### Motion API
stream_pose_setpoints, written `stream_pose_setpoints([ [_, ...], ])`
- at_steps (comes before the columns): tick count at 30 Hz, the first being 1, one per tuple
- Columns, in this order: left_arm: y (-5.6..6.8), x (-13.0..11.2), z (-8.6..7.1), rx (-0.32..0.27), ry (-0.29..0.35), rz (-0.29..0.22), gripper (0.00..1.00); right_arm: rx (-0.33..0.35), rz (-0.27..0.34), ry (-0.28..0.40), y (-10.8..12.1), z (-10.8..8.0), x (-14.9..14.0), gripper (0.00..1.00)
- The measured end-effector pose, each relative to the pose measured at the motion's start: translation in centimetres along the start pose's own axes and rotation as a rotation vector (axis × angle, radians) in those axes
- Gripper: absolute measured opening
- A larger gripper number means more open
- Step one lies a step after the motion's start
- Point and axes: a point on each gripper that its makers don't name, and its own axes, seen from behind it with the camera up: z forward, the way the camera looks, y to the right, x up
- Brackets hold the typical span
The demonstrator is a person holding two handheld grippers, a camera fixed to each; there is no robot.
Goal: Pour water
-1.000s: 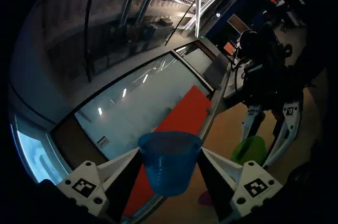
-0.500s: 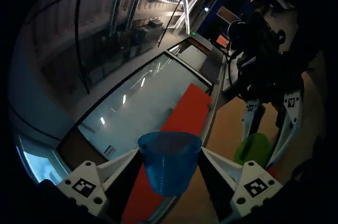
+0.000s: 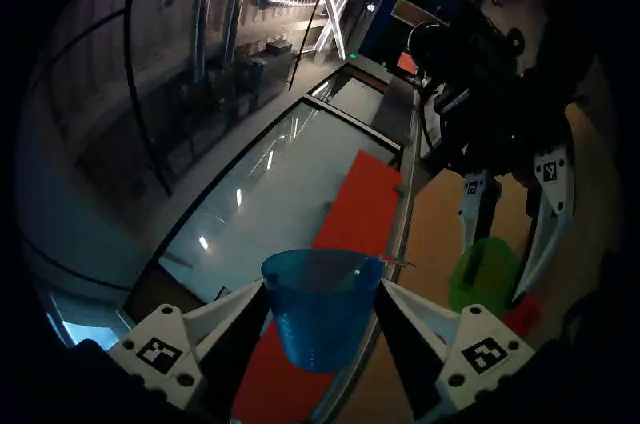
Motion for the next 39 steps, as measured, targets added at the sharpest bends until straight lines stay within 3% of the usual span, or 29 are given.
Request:
stream_pose_setpoints([
  [9,-0.4,0.7,0.1,0.003,0.005,0.045,0.85,-0.003,0.003,0.002,0.2,-0.1,-0.1,0.88],
  [39,-0.1,1.4,0.5,0.018,-0.001,0.175,0.85,-0.006,-0.008,0.012,0.3,-0.6,0.2,0.88],
])
